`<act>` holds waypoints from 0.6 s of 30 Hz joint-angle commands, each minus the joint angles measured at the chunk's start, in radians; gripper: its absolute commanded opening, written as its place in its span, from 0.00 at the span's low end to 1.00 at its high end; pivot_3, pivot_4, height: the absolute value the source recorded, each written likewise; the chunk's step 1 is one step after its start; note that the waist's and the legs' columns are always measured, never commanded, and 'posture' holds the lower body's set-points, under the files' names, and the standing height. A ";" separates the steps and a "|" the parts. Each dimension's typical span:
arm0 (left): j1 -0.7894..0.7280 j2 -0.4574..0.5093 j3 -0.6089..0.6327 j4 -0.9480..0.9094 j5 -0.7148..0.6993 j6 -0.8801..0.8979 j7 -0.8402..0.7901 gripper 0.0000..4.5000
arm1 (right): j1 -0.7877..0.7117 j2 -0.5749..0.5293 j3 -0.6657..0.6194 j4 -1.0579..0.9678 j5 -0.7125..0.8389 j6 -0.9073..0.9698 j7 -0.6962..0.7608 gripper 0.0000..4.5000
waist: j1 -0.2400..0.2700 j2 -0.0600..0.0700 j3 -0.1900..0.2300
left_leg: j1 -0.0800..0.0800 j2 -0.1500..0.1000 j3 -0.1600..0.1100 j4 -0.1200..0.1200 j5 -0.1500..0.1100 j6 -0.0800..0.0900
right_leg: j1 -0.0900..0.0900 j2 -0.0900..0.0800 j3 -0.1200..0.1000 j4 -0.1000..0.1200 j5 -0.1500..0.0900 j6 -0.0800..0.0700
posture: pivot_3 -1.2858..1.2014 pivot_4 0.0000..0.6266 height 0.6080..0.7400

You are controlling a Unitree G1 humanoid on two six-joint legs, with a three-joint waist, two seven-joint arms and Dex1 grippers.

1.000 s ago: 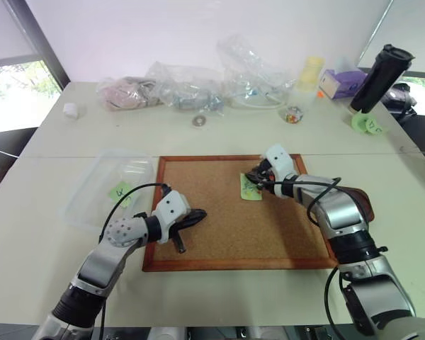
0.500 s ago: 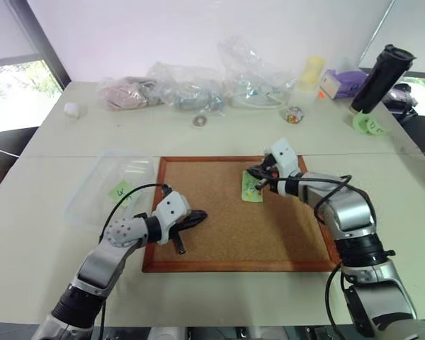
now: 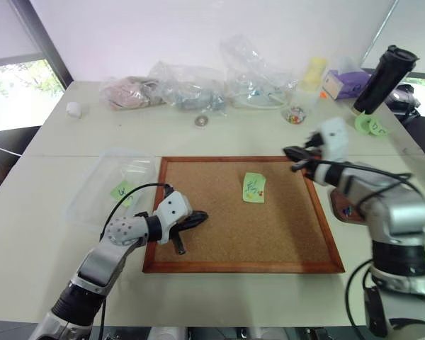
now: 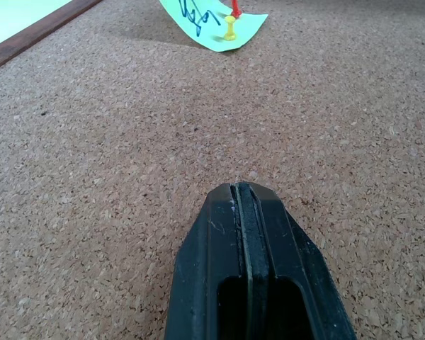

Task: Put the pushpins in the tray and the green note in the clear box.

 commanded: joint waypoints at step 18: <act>-0.012 -0.024 -0.077 0.102 0.039 0.049 -0.068 0.00 | 0.393 -0.106 -0.296 -0.015 0.027 -0.025 -0.022 0.01 | 0.004 0.013 -0.010 | 0.002 -0.001 0.000 0.000 -0.001 0.001 | 0.005 0.002 0.002 -0.006 0.000 0.000 | 0.52 0.24 1.00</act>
